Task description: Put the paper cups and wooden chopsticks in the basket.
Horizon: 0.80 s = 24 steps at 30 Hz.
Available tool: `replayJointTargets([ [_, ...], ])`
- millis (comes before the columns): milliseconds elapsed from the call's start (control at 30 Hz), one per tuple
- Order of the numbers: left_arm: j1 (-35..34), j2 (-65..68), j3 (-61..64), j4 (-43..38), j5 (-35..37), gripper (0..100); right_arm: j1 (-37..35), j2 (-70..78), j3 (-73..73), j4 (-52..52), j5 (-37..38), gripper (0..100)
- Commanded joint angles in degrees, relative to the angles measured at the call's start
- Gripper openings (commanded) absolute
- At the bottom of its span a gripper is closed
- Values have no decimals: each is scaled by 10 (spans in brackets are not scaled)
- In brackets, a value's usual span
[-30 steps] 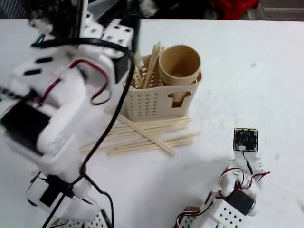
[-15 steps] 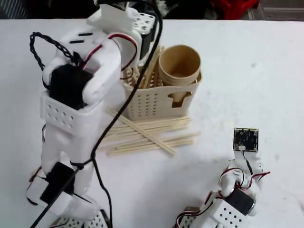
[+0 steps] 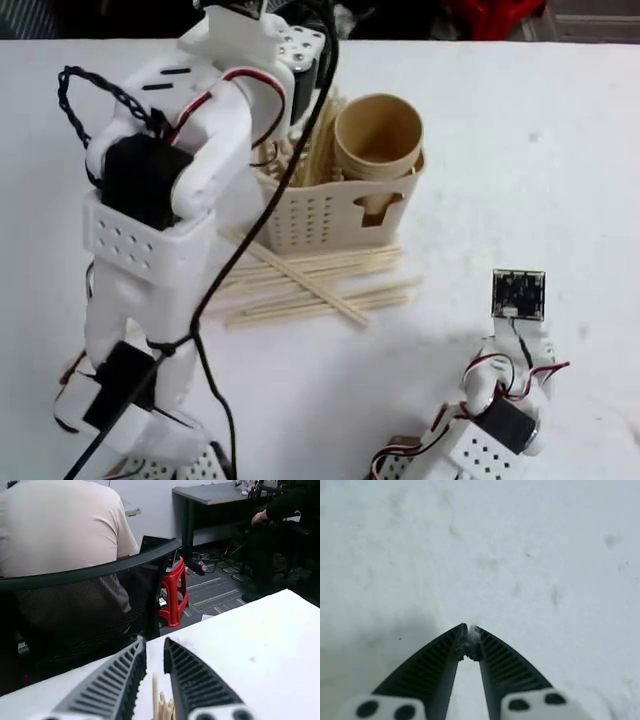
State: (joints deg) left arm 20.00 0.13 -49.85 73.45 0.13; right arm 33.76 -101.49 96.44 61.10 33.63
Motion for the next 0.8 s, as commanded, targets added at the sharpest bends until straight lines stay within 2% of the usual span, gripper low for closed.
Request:
replayJointTargets([
  [0,-8,-13,-5,60,-54,61,1,5,4,-10,4,18],
  [133,-15,-65,-4,190,-144,25,1,5,4,-10,4,18],
  [233,-51,-115,2,287,-182,24,1,5,4,-10,4,18],
  [267,-74,-131,11,297,-194,24,1,5,4,-10,4,18],
  [400,-218,-217,141,290,-265,24,1,5,4,-10,4,18],
  [467,-266,-257,251,289,-314,37,1,5,4,-10,4,18],
  [567,-318,-314,449,283,-426,98,1,5,4,-10,4,18],
  [667,-360,-359,662,225,-544,131,1,5,4,-10,4,18],
  [767,-395,-378,849,110,-613,135,1,5,4,-10,4,18],
])
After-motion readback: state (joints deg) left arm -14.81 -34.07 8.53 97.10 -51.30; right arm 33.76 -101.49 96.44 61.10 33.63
